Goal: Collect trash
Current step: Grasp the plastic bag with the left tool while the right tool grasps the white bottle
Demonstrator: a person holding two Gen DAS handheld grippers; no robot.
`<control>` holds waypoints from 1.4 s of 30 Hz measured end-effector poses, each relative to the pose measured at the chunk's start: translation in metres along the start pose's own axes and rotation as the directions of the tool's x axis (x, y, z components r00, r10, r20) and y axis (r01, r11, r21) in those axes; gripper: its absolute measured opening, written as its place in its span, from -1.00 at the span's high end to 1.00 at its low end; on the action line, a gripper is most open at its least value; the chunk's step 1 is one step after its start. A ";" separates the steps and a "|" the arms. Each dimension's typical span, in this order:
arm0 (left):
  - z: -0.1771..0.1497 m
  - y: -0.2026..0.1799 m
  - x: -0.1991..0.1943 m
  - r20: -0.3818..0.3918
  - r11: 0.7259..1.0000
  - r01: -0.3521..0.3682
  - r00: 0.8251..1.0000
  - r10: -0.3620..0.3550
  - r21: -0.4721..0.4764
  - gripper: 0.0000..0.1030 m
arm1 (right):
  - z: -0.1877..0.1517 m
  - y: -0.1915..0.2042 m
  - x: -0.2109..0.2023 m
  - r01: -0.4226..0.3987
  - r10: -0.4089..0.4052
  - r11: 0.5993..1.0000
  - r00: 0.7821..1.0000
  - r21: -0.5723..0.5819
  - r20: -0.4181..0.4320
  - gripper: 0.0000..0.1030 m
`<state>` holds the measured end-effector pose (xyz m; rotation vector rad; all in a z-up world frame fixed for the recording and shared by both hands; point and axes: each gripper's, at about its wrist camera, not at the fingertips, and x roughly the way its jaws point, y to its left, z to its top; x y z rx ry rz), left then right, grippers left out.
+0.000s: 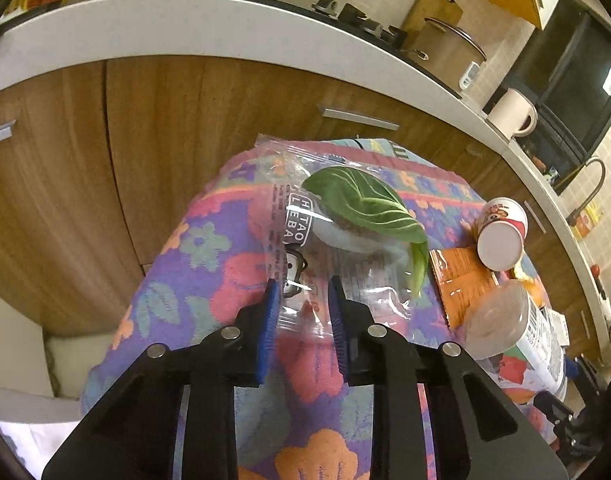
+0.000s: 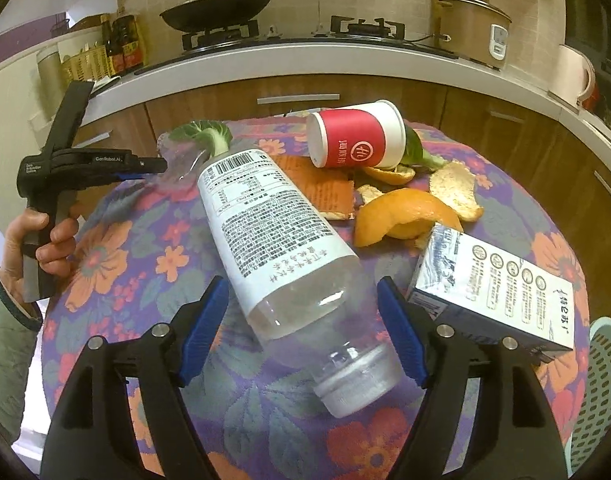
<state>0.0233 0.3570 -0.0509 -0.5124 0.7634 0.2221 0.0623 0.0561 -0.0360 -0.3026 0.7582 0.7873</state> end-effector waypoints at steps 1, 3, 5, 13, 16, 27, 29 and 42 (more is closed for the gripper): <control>-0.001 -0.002 -0.001 0.003 1.000 0.002 1.000 -0.002 0.007 0.68 | 0.000 0.000 0.000 -0.001 0.001 1.000 1.000 -0.001 -0.001 -0.42; -0.001 -0.003 -0.003 0.005 1.000 0.007 1.000 -0.007 0.015 0.71 | 0.001 0.001 0.002 -0.004 0.004 1.000 1.000 -0.003 -0.004 -0.42; -0.005 -0.006 -0.009 0.011 1.000 0.012 1.000 -0.012 0.025 0.85 | 0.001 0.000 0.004 -0.004 0.004 1.000 1.000 -0.006 -0.013 -0.43; -0.028 -0.014 -0.047 0.004 0.990 0.075 0.997 -0.076 0.116 0.95 | 0.007 -0.003 0.011 -0.020 0.020 1.000 0.999 -0.013 -0.034 -0.56; -0.040 -0.013 -0.060 -0.009 0.987 0.084 0.996 -0.083 0.139 0.95 | 0.003 0.000 0.007 -0.027 0.027 1.000 0.999 -0.002 -0.036 -0.42; -0.049 -0.009 -0.059 -0.008 0.985 0.134 0.991 -0.134 0.106 0.04 | -0.017 0.022 -0.021 -0.030 0.030 0.999 0.999 0.017 -0.014 -0.30; -0.048 -0.013 -0.051 -0.023 0.985 0.137 0.991 -0.136 0.100 0.65 | -0.019 0.021 -0.026 -0.035 0.035 0.999 0.999 0.031 -0.003 -0.29; -0.063 -0.062 -0.087 -0.038 0.954 0.254 0.967 -0.251 0.159 1.00 | -0.026 -0.007 -0.079 -0.044 0.030 0.990 0.994 0.133 0.103 -0.25</control>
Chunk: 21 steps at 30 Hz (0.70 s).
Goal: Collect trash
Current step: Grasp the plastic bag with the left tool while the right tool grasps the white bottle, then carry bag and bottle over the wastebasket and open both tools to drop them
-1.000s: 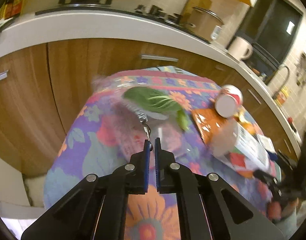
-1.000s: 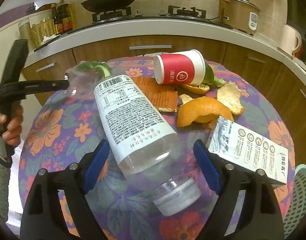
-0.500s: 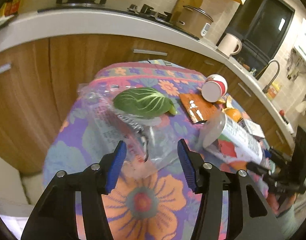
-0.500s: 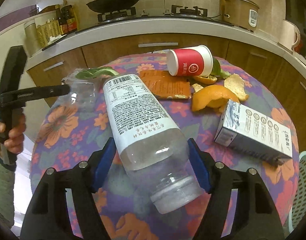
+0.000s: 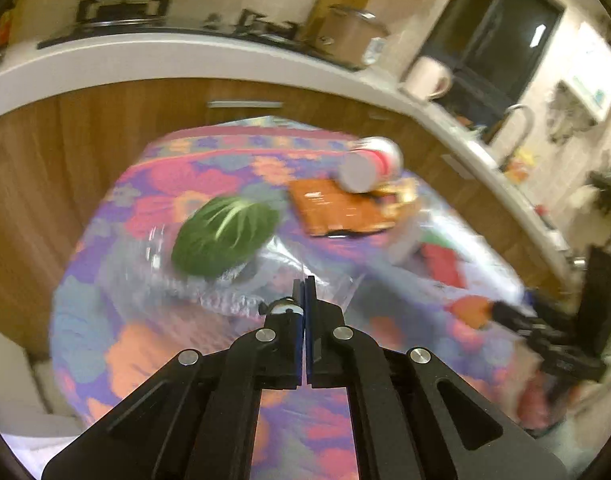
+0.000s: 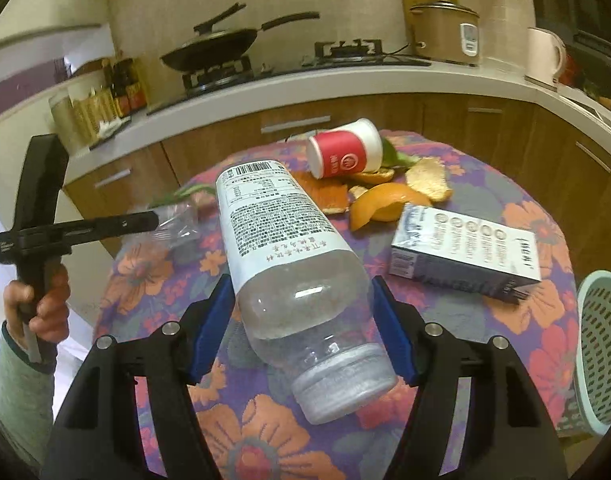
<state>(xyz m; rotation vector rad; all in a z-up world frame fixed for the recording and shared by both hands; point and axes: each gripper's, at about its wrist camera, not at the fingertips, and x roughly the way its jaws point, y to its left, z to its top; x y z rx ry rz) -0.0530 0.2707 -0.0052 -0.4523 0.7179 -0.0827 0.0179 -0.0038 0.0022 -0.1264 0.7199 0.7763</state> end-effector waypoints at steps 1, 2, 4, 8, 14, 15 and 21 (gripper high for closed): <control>0.001 -0.005 -0.004 0.005 1.000 0.031 1.000 -0.031 0.001 1.00 | 0.000 -0.002 -0.003 0.002 -0.002 1.000 1.000 0.003 0.004 -0.25; 0.003 -0.012 -0.012 0.021 0.997 0.076 0.997 -0.077 0.006 1.00 | 0.000 -0.004 -0.006 0.002 -0.002 1.000 1.000 0.009 0.011 -0.24; 0.009 -0.022 -0.022 0.045 0.992 0.128 0.991 -0.129 0.016 1.00 | 0.000 -0.009 -0.013 0.008 -0.009 1.000 1.000 0.022 0.027 -0.24; 0.016 -0.053 -0.037 0.076 0.984 0.153 0.984 -0.160 0.088 1.00 | -0.001 -0.020 -0.027 0.030 -0.033 0.999 0.998 0.041 0.058 -0.24; 0.017 -0.099 -0.029 0.078 0.971 0.146 0.984 -0.163 0.188 1.00 | -0.004 -0.045 -0.052 0.071 -0.079 0.994 0.992 0.085 0.097 -0.23; 0.017 -0.104 -0.027 0.076 0.969 0.150 0.983 -0.168 0.197 1.00 | -0.005 -0.050 -0.058 0.083 -0.093 0.992 0.990 0.095 0.106 -0.23; 0.024 -0.155 0.003 0.038 0.941 0.182 0.979 -0.201 0.285 1.00 | -0.012 -0.093 -0.094 0.153 -0.182 0.972 0.970 0.177 0.159 -0.23</control>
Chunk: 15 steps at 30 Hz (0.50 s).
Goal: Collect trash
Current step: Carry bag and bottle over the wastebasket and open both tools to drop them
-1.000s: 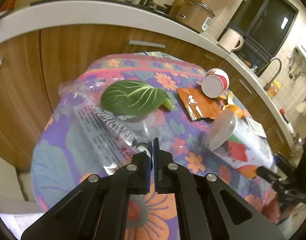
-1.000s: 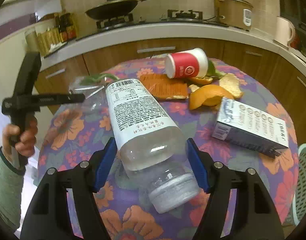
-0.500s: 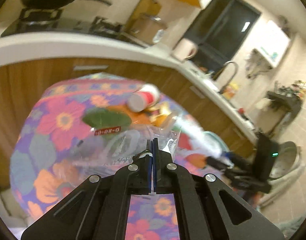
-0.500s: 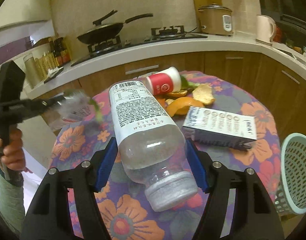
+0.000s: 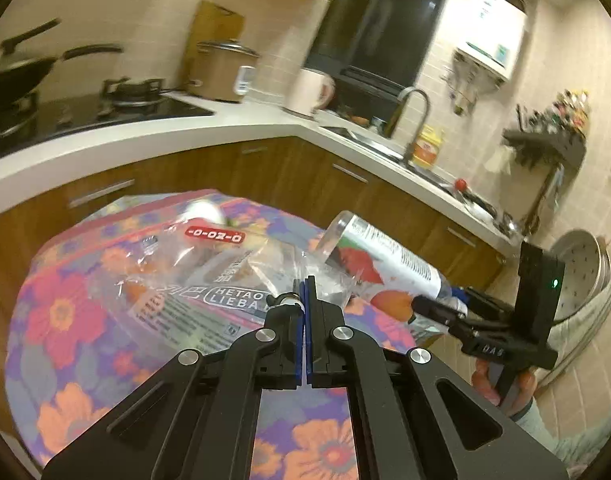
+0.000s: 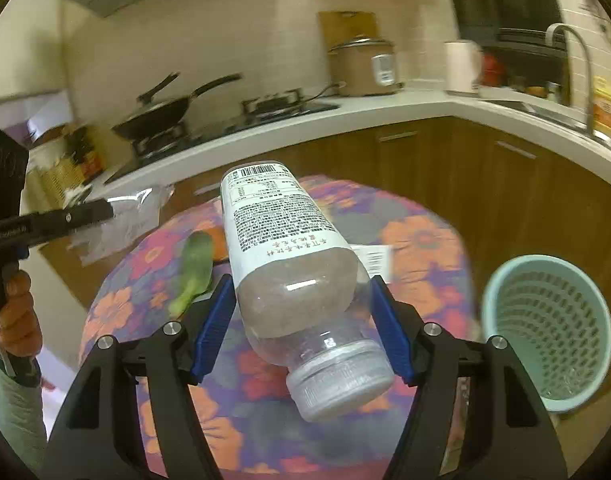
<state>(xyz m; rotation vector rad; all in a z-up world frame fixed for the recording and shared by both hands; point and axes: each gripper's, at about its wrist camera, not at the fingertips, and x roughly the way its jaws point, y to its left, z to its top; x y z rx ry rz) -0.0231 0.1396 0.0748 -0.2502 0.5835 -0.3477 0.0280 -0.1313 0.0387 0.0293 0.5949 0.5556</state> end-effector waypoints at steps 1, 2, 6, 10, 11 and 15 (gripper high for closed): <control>0.002 -0.007 0.008 -0.006 1.000 0.011 1.000 -0.011 0.012 1.00 | 0.000 -0.011 -0.005 0.018 -0.018 1.000 1.000 0.016 0.011 -0.23; 0.005 -0.017 0.019 -0.016 0.999 0.022 1.000 -0.021 0.030 1.00 | 0.000 -0.023 -0.011 0.033 -0.034 0.999 0.999 0.034 0.020 -0.23; 0.013 -0.056 0.064 -0.055 0.993 0.079 0.996 -0.074 0.087 1.00 | -0.004 -0.070 -0.028 0.094 -0.099 0.990 0.994 0.105 0.048 -0.23; 0.016 -0.102 0.117 -0.107 0.977 0.149 0.985 -0.134 0.149 1.00 | -0.010 -0.118 -0.040 0.171 -0.184 0.971 0.981 0.168 0.060 -0.23; 0.016 -0.111 0.129 -0.124 0.974 0.167 0.981 -0.149 0.155 1.00 | -0.013 -0.134 -0.043 0.198 -0.212 0.962 0.975 0.189 0.059 -0.23; 0.013 -0.151 0.182 -0.199 0.955 0.216 0.964 -0.176 0.202 1.00 | -0.024 -0.177 -0.044 0.316 -0.331 0.922 0.943 0.225 0.031 -0.23</control>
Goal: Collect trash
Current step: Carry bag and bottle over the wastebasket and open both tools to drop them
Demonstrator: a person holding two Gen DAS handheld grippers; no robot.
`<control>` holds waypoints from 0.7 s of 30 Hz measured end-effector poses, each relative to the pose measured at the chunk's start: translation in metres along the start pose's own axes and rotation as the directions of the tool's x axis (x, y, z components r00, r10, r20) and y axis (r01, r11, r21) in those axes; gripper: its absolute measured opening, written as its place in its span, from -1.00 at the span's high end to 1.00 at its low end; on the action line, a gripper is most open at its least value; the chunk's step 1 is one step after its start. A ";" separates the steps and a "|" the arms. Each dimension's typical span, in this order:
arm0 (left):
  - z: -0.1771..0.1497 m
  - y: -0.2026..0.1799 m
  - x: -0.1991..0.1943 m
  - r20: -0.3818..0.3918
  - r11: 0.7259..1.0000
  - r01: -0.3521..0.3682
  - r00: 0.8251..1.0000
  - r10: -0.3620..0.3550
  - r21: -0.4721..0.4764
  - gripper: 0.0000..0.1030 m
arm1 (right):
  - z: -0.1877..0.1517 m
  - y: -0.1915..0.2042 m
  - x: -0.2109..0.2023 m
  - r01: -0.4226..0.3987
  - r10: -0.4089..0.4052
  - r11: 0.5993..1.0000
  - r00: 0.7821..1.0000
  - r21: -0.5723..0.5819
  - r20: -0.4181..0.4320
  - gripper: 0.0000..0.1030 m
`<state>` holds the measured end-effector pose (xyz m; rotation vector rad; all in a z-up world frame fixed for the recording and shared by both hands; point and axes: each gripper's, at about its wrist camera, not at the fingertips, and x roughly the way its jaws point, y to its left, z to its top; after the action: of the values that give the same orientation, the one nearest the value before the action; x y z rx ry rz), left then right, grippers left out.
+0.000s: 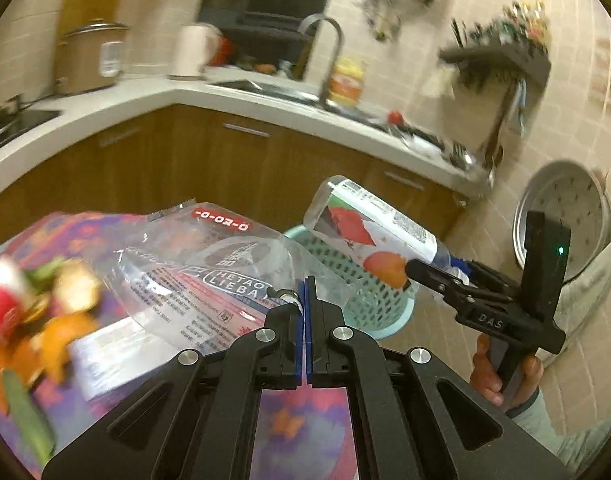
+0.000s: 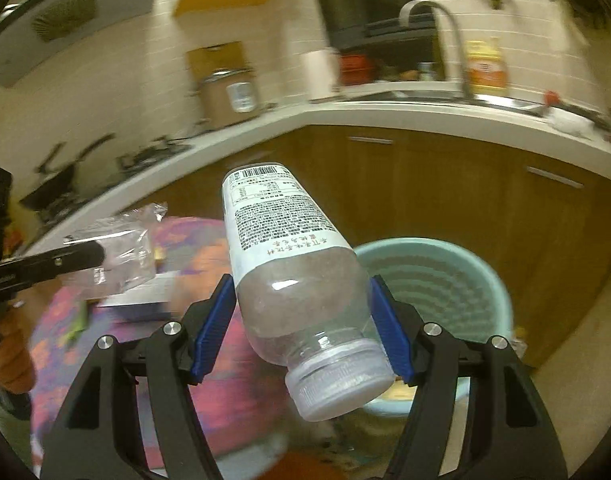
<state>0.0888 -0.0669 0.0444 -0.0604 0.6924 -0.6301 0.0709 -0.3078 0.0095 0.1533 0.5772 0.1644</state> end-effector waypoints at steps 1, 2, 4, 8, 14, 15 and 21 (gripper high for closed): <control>0.002 -0.005 0.013 -0.013 1.000 0.012 1.000 -0.012 0.011 1.00 | -0.002 -0.009 0.004 0.024 -0.024 1.000 1.000 0.009 -0.006 -0.23; 0.005 -0.010 0.030 -0.033 1.000 0.024 0.999 -0.024 0.020 1.00 | -0.005 -0.021 0.012 0.051 -0.051 0.998 0.999 0.025 -0.019 -0.23; 0.008 -0.019 0.057 -0.061 0.999 0.036 0.998 -0.034 0.034 1.00 | -0.011 -0.039 0.023 0.091 -0.088 0.995 0.995 0.049 -0.044 -0.23; 0.010 -0.032 0.107 -0.123 0.997 0.053 0.991 -0.046 0.058 1.00 | -0.026 -0.062 0.052 0.170 -0.160 0.983 0.980 0.073 -0.120 -0.24; 0.010 -0.039 0.168 -0.222 0.995 0.069 0.974 -0.053 0.066 1.00 | -0.041 -0.082 0.083 0.215 -0.192 0.972 0.960 0.096 -0.205 -0.25; 0.009 -0.039 0.176 -0.236 0.995 0.074 0.970 -0.057 0.061 1.00 | -0.043 -0.085 0.087 0.221 -0.196 0.970 0.956 0.098 -0.217 -0.25; 0.008 -0.036 0.204 -0.282 0.996 0.084 0.957 -0.073 0.027 1.00 | -0.047 -0.092 0.101 0.241 -0.208 0.966 0.939 0.093 -0.273 -0.27</control>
<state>0.1955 -0.2115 -0.0580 0.0392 0.9556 -0.7360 0.1388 -0.3732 -0.1001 0.1880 0.8649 -0.0766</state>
